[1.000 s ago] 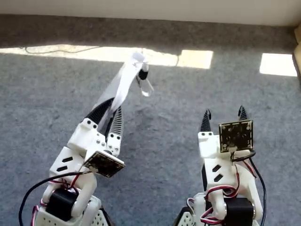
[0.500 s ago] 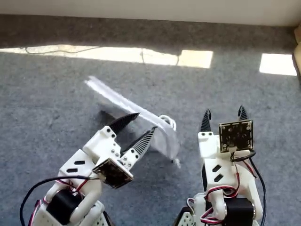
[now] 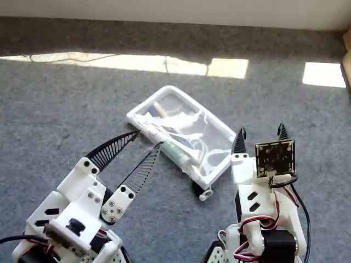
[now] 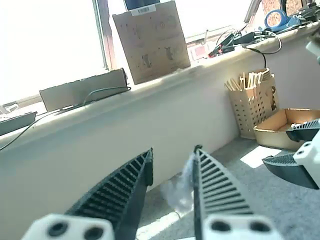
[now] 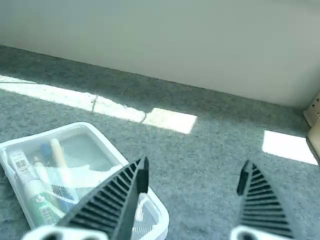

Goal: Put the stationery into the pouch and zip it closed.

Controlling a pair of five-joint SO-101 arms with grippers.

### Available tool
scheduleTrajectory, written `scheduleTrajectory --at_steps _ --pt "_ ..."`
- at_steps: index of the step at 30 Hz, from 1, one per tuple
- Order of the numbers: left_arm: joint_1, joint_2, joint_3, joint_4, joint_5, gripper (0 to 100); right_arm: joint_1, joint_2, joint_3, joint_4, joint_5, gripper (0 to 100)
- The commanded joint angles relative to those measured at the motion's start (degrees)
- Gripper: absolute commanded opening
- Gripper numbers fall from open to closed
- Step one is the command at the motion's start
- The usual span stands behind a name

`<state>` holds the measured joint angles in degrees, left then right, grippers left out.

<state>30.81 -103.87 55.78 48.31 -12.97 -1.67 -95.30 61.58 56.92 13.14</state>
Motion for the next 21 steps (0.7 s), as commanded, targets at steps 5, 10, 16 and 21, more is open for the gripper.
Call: scheduleTrajectory --at_steps 5,10,16,21 --pt "-6.4 -0.3 -4.3 1.6 1.1 1 -0.3 -2.1 -7.1 4.2 -0.2 9.1" --pt "-15.1 -0.3 -4.3 4.1 1.1 1 -0.3 -9.1 -9.0 4.0 -0.1 0.4" --pt "-21.8 -0.3 -3.9 8.0 1.1 1 -0.1 -9.7 -8.0 7.3 -0.5 0.4" --pt "-24.1 -0.3 -3.9 15.6 1.1 1 0.0 -9.7 -3.2 10.8 -0.6 0.4"
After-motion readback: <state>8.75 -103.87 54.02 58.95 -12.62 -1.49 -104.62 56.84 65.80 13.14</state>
